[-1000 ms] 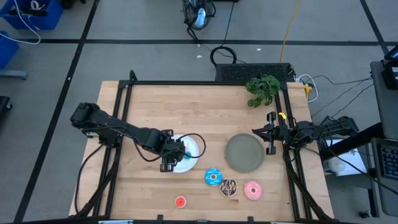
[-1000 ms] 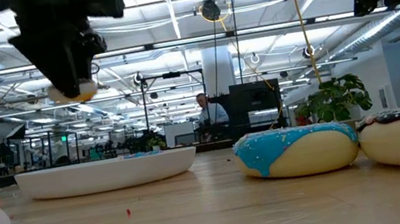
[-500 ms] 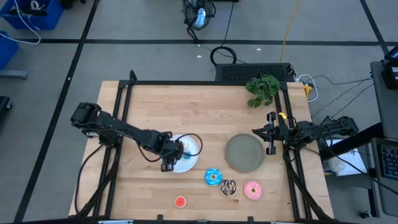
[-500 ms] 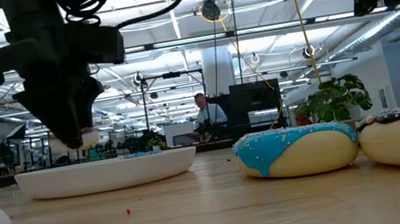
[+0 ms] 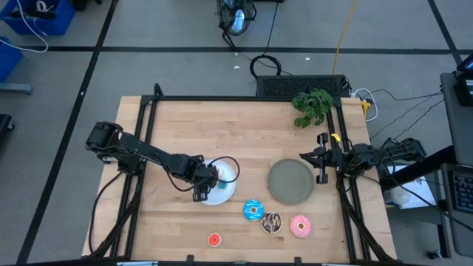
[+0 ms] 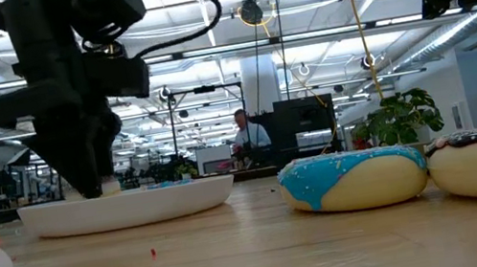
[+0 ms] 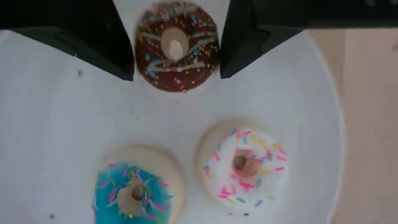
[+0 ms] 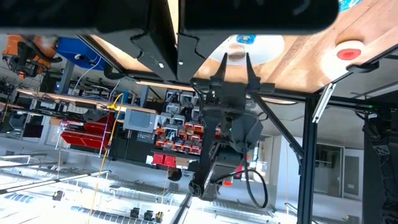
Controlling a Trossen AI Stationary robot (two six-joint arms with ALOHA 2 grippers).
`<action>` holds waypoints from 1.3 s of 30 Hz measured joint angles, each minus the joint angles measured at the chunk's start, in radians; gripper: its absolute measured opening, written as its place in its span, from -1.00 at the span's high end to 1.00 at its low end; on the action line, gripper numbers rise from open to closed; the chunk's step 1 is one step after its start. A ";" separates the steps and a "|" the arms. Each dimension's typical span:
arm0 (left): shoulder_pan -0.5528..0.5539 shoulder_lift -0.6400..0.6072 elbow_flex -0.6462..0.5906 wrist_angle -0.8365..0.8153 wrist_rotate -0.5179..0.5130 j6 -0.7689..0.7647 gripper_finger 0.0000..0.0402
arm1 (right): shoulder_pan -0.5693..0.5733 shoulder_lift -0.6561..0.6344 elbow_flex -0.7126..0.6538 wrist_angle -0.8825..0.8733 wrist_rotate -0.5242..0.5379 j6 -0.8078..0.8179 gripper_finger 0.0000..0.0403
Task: Pick & Place donuts
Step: Put the small brown donut on the white plate, then put the small red donut on the white plate
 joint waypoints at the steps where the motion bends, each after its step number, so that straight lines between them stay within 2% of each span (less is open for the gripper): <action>1: -0.001 0.006 0.000 0.000 0.001 0.006 -0.25 | 0.000 0.000 0.000 0.000 0.000 0.000 1.00; 7: -0.017 0.024 -0.001 0.012 0.000 0.051 -0.52 | 0.000 0.000 0.000 -0.001 0.000 0.000 1.00; 11: -0.020 0.023 0.014 0.008 -0.008 0.065 -0.60 | 0.000 0.000 0.000 -0.002 0.000 0.000 1.00; 16: -0.020 0.023 0.076 -0.032 0.003 0.087 -0.61 | 0.000 0.000 0.000 -0.002 0.000 0.000 1.00; 20: -0.022 0.023 0.174 -0.149 0.008 0.087 -0.61 | 0.000 0.000 0.000 -0.001 0.000 0.000 1.00; 23: -0.028 0.023 0.254 -0.251 0.035 0.053 -0.61 | 0.000 0.000 0.000 -0.002 0.000 0.000 1.00; 28: -0.057 0.023 0.350 -0.310 0.055 -0.014 -0.61 | 0.000 0.000 0.000 -0.003 0.000 0.000 1.00; 35: -0.127 0.023 0.387 -0.322 0.030 0.019 -0.61 | 0.000 0.000 0.000 -0.003 0.000 0.000 1.00; 39: -0.142 0.023 0.387 -0.322 0.023 -0.014 -0.61 | 0.000 0.000 0.000 0.000 0.000 0.000 1.00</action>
